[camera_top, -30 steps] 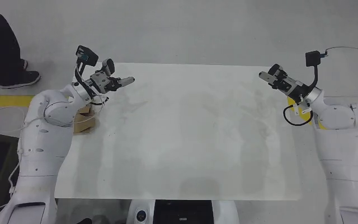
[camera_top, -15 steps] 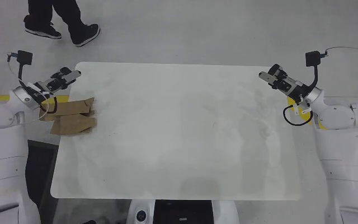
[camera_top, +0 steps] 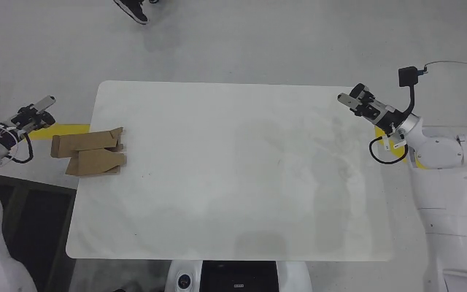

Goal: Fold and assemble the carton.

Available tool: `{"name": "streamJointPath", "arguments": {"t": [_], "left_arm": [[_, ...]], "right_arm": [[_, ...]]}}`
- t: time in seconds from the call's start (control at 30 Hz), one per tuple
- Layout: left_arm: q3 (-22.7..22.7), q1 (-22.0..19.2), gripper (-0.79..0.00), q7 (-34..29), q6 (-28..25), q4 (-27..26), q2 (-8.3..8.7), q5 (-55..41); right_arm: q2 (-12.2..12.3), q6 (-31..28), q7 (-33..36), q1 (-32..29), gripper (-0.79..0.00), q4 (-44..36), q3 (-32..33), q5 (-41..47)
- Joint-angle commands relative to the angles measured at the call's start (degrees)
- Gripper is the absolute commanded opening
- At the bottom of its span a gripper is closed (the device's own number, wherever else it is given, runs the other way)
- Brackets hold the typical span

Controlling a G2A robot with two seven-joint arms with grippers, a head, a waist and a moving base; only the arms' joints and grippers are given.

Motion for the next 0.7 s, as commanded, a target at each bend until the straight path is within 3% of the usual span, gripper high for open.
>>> {"name": "streamJointPath", "arguments": {"t": [0.0,0.3,0.67], "left_arm": [[-0.58,-0.01,0.0,0.82,0.89,1.49,0.49,0.78],[-2.15,1.48,0.0,4.49,5.01,7.05,2.8,7.91],[2.29,1.36,0.0,4.42,7.02,13.66,2.65,8.23]], "right_arm": [[0.0,0.0,0.0,0.0,0.0,0.0,0.0,0.0],[0.0,0.0,0.0,0.0,0.0,0.0,0.0,0.0],[0.0,0.0,0.0,0.0,0.0,0.0,0.0,0.0]]}}
